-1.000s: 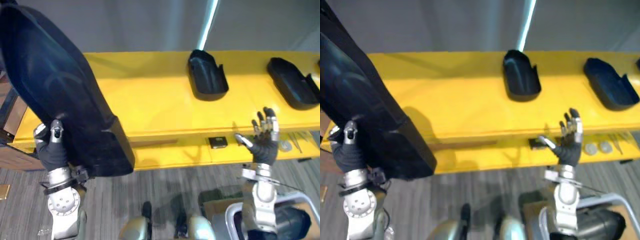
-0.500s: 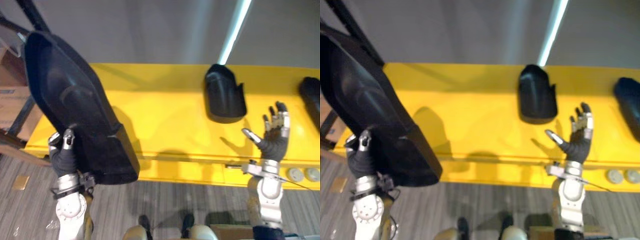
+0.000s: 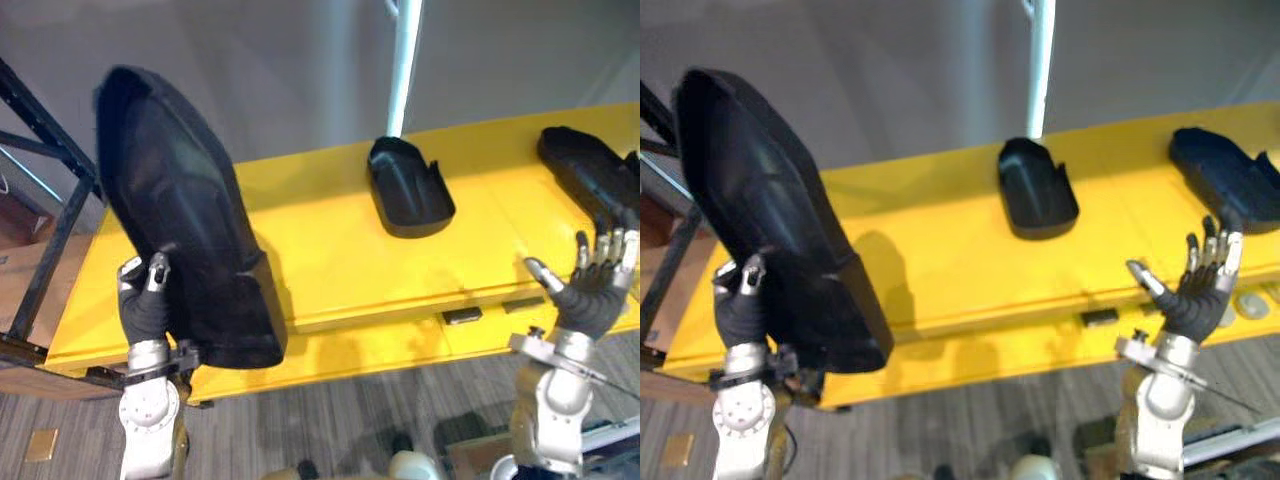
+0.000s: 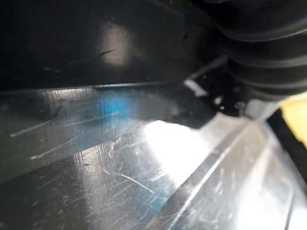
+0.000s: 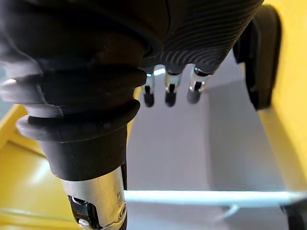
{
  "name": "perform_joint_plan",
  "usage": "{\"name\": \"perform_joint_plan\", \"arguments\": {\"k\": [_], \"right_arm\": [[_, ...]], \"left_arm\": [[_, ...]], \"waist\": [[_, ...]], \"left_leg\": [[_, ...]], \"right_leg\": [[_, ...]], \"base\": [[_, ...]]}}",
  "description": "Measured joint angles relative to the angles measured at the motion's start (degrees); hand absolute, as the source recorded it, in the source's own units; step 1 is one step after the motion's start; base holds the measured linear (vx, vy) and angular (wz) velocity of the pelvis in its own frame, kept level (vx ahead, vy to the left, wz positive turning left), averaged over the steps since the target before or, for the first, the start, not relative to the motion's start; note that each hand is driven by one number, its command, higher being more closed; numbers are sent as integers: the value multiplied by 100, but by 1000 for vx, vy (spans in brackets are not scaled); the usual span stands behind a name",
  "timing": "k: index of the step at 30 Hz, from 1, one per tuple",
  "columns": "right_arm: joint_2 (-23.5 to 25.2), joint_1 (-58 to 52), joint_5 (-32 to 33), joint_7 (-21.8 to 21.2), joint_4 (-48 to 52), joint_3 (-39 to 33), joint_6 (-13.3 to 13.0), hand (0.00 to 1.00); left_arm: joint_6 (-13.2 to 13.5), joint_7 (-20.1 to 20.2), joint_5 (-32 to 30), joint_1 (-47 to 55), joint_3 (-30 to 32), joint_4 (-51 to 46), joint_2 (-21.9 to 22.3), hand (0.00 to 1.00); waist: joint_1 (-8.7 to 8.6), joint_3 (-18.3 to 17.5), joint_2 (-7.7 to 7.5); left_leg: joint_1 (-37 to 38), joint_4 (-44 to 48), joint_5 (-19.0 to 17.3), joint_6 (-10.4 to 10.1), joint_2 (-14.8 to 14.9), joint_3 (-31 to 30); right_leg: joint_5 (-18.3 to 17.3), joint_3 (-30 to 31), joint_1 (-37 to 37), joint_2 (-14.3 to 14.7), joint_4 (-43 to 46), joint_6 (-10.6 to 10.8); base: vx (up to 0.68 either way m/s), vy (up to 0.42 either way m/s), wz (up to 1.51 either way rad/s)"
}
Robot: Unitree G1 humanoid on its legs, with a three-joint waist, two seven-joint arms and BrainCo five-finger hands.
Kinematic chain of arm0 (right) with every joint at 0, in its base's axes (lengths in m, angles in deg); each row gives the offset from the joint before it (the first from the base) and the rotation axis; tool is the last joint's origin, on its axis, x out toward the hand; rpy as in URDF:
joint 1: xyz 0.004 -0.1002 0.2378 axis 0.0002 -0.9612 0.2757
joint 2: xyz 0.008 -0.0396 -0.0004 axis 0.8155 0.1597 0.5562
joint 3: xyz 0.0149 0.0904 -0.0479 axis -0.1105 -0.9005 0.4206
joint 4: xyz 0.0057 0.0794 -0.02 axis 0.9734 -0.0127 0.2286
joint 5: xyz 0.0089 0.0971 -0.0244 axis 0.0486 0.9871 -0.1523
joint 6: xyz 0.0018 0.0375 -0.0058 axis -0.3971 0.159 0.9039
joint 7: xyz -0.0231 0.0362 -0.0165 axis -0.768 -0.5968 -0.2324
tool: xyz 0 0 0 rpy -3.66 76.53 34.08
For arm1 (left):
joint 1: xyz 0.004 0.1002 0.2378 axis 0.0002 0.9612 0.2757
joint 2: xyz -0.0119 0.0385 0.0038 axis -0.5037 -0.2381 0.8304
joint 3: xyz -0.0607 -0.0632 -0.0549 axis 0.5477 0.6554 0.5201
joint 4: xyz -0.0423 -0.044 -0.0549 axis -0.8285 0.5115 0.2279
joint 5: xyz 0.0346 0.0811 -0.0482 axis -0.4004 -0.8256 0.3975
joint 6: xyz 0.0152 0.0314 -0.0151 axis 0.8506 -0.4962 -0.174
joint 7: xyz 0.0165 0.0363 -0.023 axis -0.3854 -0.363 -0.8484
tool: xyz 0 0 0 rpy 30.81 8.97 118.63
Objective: Walk over and take plastic housings, then place them on the shelf
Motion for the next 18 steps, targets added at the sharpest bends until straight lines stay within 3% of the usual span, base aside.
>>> {"name": "perform_joint_plan", "arguments": {"k": [4,6,9,15,18], "right_arm": [[-39,3,0,-366,7,33,0,0],[-171,33,10,-526,6,76,19,0],[-479,125,171,-835,7,267,37,0],[-781,365,475,-1492,7,723,202,0],[-925,482,524,-1879,4,1215,241,0]], "left_arm": [[-600,-81,110,-322,-99,590,6,100],[-1017,-344,472,-799,-95,1381,2,100],[-1352,-820,529,-1522,-80,2390,-87,100],[-1421,-1237,1155,-2834,-72,3810,-641,100],[-1408,-1388,1223,-3348,-100,4395,-759,100]], "waist": [[-20,-63,47],[-96,-94,123],[-174,-93,137],[-480,-2,192],[-491,93,275]], "left_leg": [[-21,6,16,-28,26,-4],[-29,3,28,-48,50,-1],[-87,11,29,-57,80,135],[-197,2,55,-82,69,214],[-188,11,58,-81,69,268]], "right_leg": [[7,-50,0,25,-3,-15],[16,-49,-14,52,-11,-38],[71,89,-146,103,-15,-82],[147,241,-332,120,-19,-91],[148,318,-350,123,-20,-92]], "base": [[-39,-8,4],[0,0,0],[-11,-7,-19],[-5,2,-12],[-10,5,-8]]}}
